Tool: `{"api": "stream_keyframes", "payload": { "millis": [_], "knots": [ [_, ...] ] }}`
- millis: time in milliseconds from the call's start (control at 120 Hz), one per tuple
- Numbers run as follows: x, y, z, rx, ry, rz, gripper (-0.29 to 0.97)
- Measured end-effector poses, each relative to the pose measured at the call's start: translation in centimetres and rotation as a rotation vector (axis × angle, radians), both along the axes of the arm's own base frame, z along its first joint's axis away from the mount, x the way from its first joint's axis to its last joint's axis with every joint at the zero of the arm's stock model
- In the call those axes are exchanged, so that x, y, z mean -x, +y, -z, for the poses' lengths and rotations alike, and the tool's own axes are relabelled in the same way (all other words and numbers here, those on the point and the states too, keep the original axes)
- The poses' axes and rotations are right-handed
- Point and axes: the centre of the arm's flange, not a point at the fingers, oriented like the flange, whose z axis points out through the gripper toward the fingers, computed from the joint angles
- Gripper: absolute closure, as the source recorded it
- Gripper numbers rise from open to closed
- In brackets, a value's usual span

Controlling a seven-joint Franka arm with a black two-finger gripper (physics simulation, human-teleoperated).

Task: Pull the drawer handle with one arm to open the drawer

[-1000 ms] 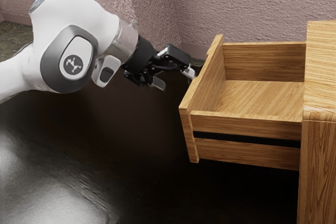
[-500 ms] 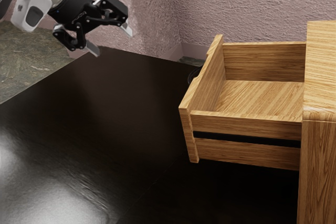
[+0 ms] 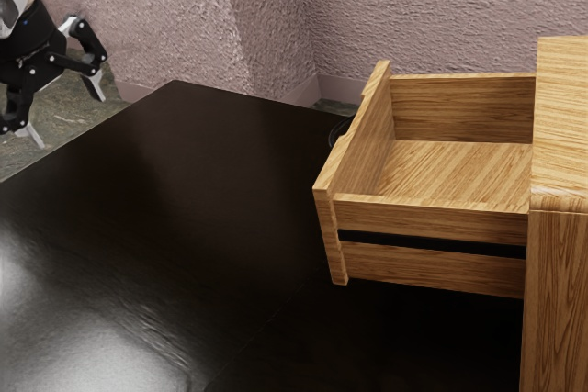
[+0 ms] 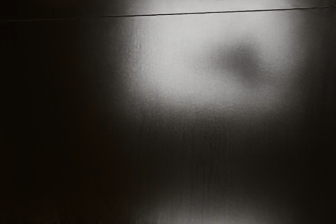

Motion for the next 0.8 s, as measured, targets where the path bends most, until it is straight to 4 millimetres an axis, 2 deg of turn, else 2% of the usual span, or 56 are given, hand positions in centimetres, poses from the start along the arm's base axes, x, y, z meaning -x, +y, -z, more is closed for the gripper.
{"api": "stream_keyframes", "payload": {
  "millis": [183, 250, 417, 483, 617, 800],
  "knots": [
    [0.4, -0.2, 0.2, 0.017, 0.009, -0.156, 0.0],
    [0.4, -0.9, 0.1, 0.017, 0.005, -0.19, 0.0],
    [1.3, -1.4, -3.1, 0.03, -0.081, -0.277, 0.0],
    [1.6, -1.2, -3.7, 0.033, -0.098, -0.314, 0.0],
    [-0.5, -1.0, -1.7, 0.025, -0.055, -0.371, 0.0],
    [-1.0, -1.0, -1.2, 0.025, -0.051, -0.421, 0.0]
  ]
}}
